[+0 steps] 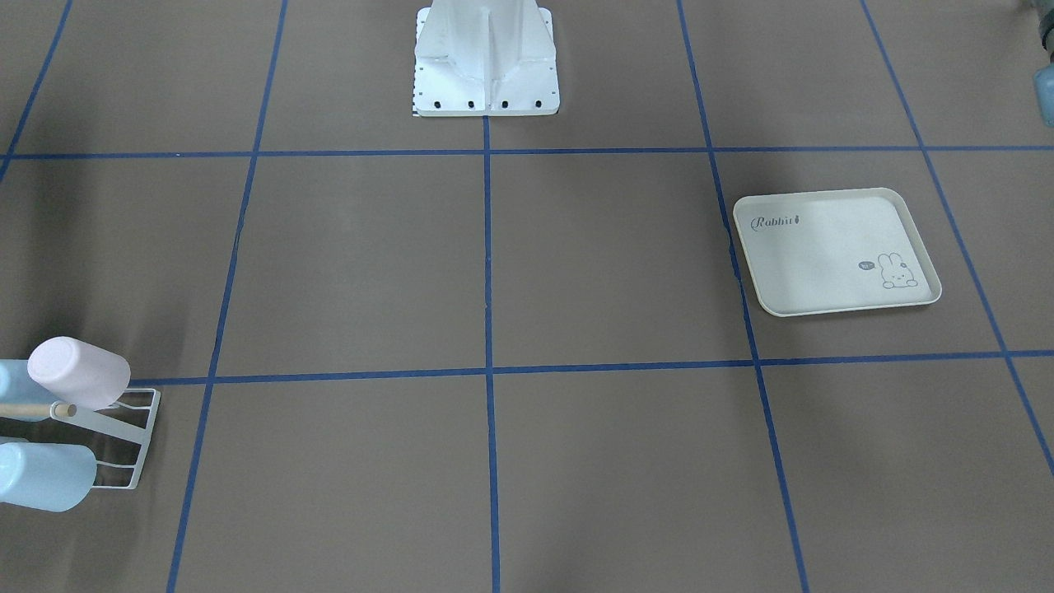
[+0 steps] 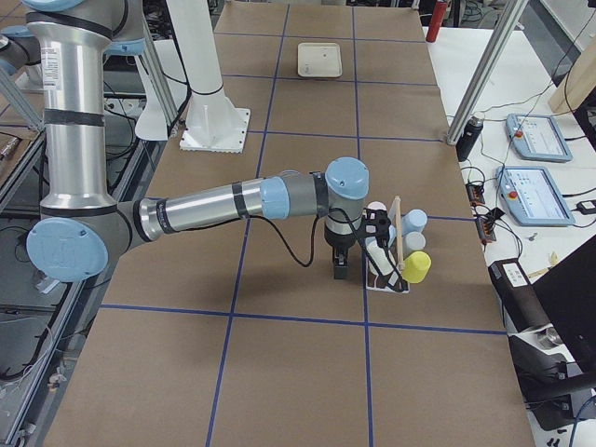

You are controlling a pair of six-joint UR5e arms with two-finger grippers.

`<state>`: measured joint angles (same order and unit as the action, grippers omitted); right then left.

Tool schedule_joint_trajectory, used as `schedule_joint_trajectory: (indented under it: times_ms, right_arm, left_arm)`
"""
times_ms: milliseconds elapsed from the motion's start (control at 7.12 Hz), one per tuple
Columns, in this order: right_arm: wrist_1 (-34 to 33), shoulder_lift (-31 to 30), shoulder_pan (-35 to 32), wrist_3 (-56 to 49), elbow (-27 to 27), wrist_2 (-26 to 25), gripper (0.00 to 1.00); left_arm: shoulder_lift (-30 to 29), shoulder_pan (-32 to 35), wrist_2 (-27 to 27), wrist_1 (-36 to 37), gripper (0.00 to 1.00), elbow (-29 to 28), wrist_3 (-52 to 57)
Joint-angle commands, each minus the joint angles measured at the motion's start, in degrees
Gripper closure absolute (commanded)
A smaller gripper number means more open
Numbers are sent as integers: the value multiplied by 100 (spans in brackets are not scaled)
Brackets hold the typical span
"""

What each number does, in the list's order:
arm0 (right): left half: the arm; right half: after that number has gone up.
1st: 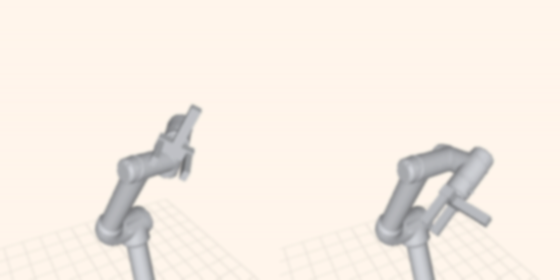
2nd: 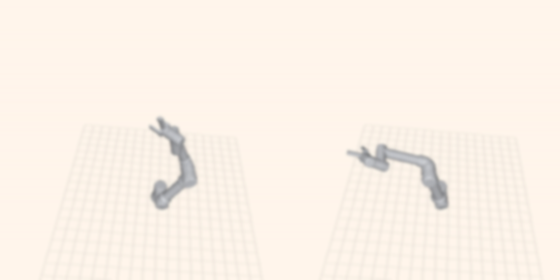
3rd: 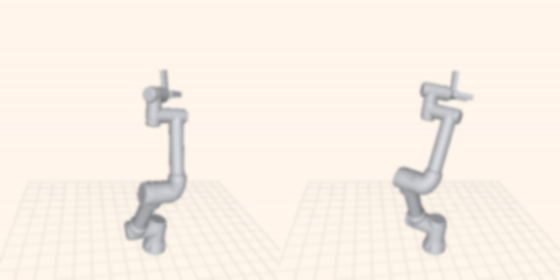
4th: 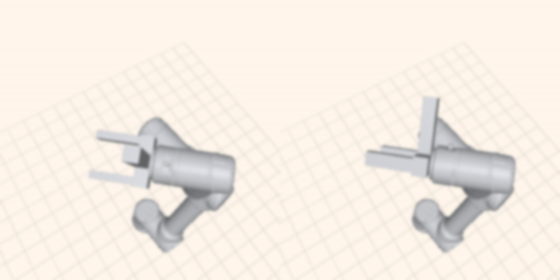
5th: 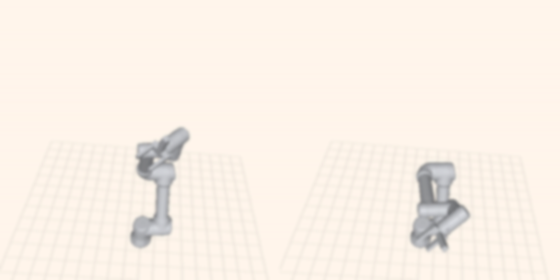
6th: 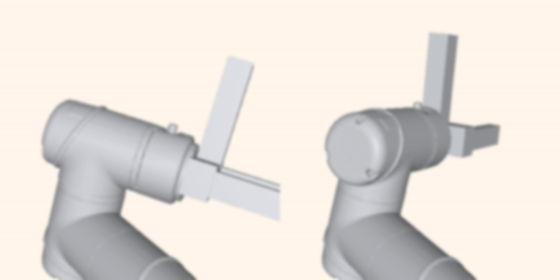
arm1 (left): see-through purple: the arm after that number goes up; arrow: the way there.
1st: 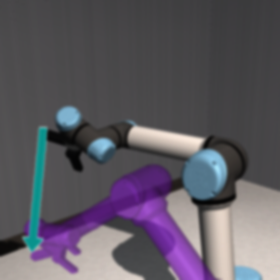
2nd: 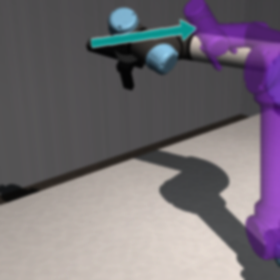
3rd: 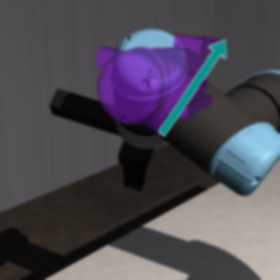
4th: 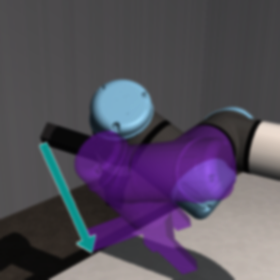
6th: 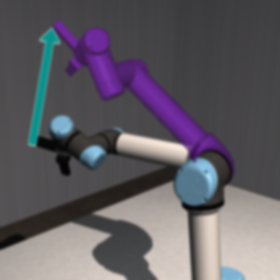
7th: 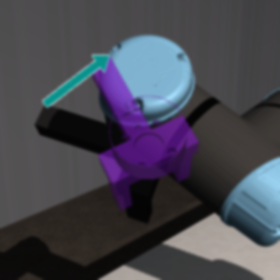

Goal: Transfer IKEA cup to right arm and place on rack

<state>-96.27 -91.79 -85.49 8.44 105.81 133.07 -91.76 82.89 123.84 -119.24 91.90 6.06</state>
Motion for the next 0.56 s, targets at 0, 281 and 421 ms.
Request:
schedule_joint_trajectory:
  times_ms: [0, 281, 421]
  right_arm:
    - [-58, -110, -11, 0, -8, 235, 0]
    - [-331, -137, -107, 0, 10, 422, 0]
    - [-314, -207, -134, -113, 1, 422, 0]
  left_arm:
    - [9, 245, -1, 1538, 0, 344, 658]
    - [236, 298, 313, 1711, 0, 311, 721]
    - [299, 307, 1003, 1729, 0, 293, 712]
